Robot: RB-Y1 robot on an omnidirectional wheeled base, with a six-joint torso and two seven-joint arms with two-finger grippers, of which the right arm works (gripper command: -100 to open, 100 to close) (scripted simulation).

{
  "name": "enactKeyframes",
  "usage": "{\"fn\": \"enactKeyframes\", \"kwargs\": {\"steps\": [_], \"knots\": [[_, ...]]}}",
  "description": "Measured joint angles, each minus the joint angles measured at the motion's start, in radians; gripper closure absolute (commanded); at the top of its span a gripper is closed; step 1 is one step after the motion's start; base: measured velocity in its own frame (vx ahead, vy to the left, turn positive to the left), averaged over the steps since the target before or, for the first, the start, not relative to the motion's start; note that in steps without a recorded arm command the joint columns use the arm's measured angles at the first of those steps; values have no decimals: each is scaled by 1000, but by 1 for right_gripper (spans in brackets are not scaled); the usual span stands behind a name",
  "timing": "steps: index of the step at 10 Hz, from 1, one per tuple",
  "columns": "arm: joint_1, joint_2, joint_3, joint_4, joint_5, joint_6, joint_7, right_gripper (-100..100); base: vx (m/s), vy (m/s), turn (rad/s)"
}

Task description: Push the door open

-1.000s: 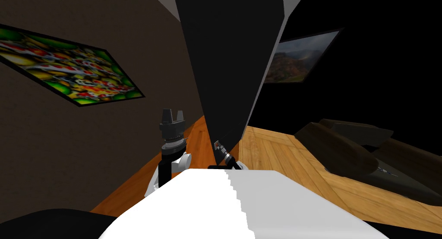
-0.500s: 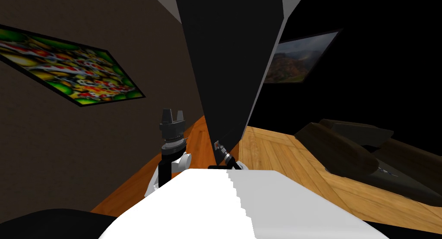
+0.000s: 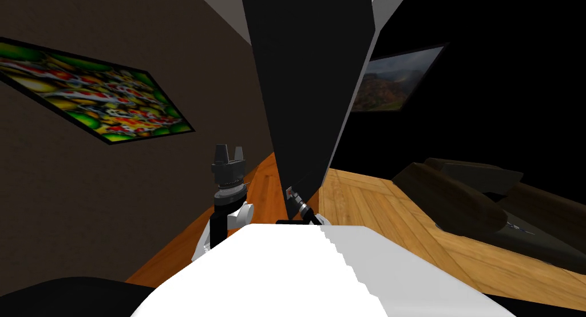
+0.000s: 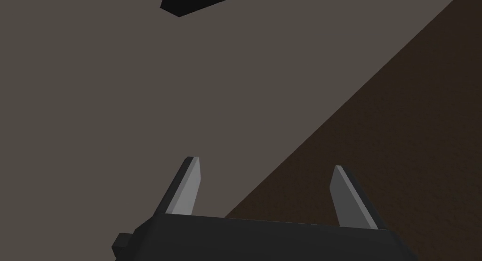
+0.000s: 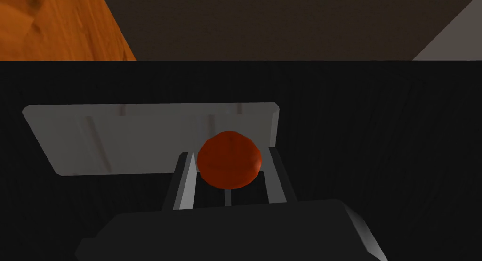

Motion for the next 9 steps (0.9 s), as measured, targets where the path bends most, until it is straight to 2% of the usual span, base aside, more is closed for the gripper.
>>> {"fn": "enactKeyframes", "kwargs": {"steps": [1,3,4,6,7,8,9], "knots": [[-15,9,-13,33,-2,-18,1,100,109,179,-25],[-21,11,-40,53,-6,-35,10,100,108,166,-41],[-9,2,-47,20,-7,-18,15,100,86,98,-11],[-9,-3,-66,13,-10,-11,18,100,98,105,-24],[-16,0,-77,28,-12,-15,20,100,105,135,-91],[-36,5,-98,69,-18,-35,20,100,87,99,-57],[-22,-11,-108,38,-20,-24,22,-100,-112,-22,-43]]}}
